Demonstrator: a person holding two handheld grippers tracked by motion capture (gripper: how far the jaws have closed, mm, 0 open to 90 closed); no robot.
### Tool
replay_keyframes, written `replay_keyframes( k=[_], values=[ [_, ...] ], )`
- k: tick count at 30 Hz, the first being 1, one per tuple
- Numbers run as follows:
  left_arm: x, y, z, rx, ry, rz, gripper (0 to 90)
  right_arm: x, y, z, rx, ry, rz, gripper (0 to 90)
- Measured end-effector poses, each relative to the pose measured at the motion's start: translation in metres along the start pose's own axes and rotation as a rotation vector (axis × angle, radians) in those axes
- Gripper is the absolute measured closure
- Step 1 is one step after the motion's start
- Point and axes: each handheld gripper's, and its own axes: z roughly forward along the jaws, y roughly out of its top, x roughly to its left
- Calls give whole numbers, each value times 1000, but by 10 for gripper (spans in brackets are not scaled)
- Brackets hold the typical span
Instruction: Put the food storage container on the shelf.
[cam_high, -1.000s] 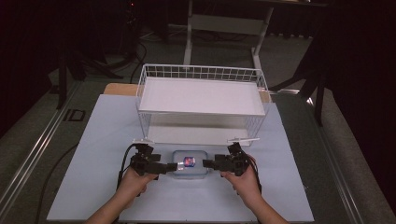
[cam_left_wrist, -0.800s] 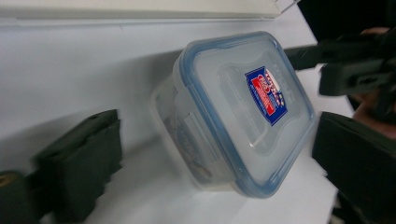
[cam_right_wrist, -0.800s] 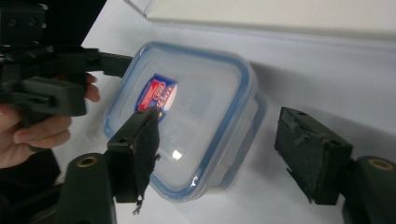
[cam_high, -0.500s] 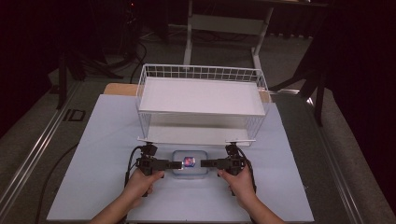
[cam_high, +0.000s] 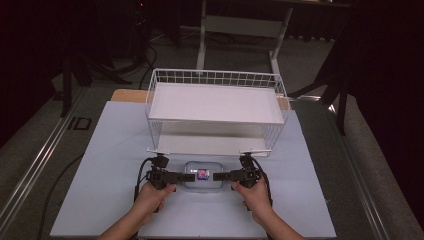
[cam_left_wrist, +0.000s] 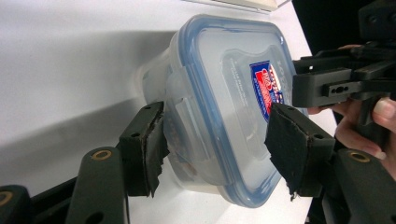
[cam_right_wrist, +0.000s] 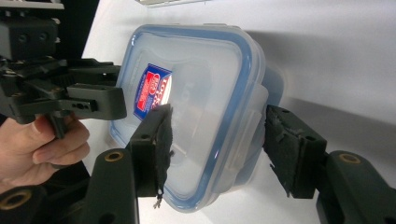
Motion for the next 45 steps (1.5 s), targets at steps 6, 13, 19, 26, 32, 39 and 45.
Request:
replay_keyframes(
  k=[6, 13, 19, 26, 32, 39, 45],
  values=[
    [-8, -2, -4, -1, 32, 36, 423, 7, -4, -2, -17, -23, -28, 439],
    [-17, -10, -8, -28, 64, 50, 461, 14, -13, -5, -52, -45, -85, 450],
    [-21, -8, -8, -40, 83, 55, 470, 17, -14, -7, -72, -57, -114, 454],
    [-28, 7, -9, -83, 85, 87, 471, 18, -4, -16, -134, -60, -134, 454],
    [-32, 24, -6, -121, 89, 117, 471, 16, 11, -24, -185, -61, -138, 453],
    [-34, 42, 0, -163, 90, 145, 471, 11, 26, -30, -251, -65, -134, 452],
    [-27, 58, 5, -206, 91, 172, 471, 4, 38, -27, -292, -61, -122, 452]
  ],
)
